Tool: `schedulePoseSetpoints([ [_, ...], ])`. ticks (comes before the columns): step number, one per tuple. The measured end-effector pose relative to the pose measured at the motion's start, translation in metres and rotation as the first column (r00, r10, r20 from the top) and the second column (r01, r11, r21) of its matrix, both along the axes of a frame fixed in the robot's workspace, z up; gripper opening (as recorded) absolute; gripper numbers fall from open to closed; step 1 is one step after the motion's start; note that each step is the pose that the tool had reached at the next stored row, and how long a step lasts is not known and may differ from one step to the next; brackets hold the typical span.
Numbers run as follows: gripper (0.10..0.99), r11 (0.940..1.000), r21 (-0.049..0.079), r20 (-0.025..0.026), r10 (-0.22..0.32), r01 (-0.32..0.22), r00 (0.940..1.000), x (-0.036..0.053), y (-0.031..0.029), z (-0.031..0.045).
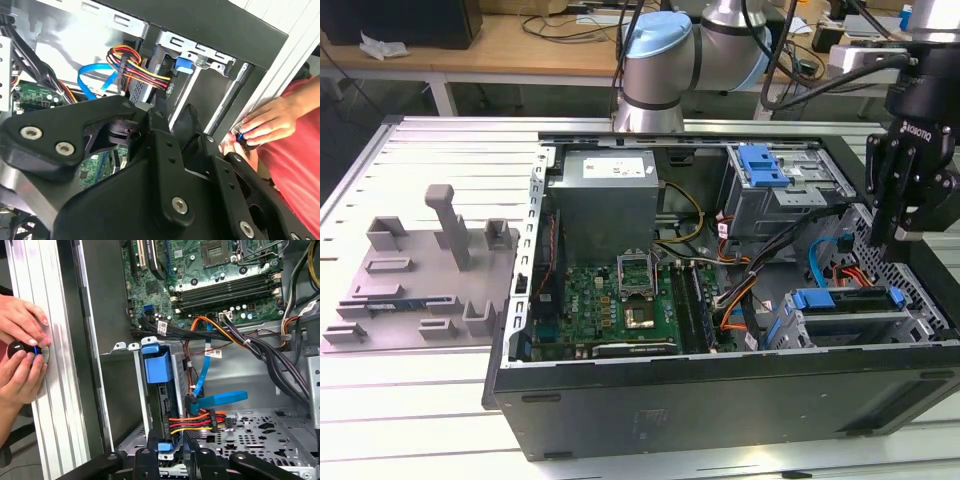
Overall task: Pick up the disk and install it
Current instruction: 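Insert the second disk wire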
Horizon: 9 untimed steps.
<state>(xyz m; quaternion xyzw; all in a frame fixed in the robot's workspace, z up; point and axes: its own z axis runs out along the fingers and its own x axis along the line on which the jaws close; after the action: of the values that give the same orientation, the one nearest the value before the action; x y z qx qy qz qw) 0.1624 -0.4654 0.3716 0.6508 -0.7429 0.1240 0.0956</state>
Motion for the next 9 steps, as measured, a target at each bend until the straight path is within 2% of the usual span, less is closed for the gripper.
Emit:
schedulePoseSetpoints([
  [3, 0.333, 1.0000, -0.006, -0.0001, 0.000, 0.000, 1.0000, -0.0010, 0.0044, 0.0002],
  [5, 0.333, 0.9998, -0.020, -0.0001, 0.000, 0.000, 1.0000, -0.0014, 0.0078, 0.0015],
  [6, 0.333, 0.9996, -0.028, 0.0000, 0.000, 0.000, 1.0000, -0.0023, 0.0105, 0.0066],
  [7, 0.333, 0.9995, -0.032, -0.0001, 0.000, 0.000, 1.0000, -0.0047, 0.0127, 0.0166],
  [9, 0.333, 0.9992, -0.039, 0.0000, 0.000, 0.000, 1.0000, -0.0089, 0.0152, 0.0189],
])
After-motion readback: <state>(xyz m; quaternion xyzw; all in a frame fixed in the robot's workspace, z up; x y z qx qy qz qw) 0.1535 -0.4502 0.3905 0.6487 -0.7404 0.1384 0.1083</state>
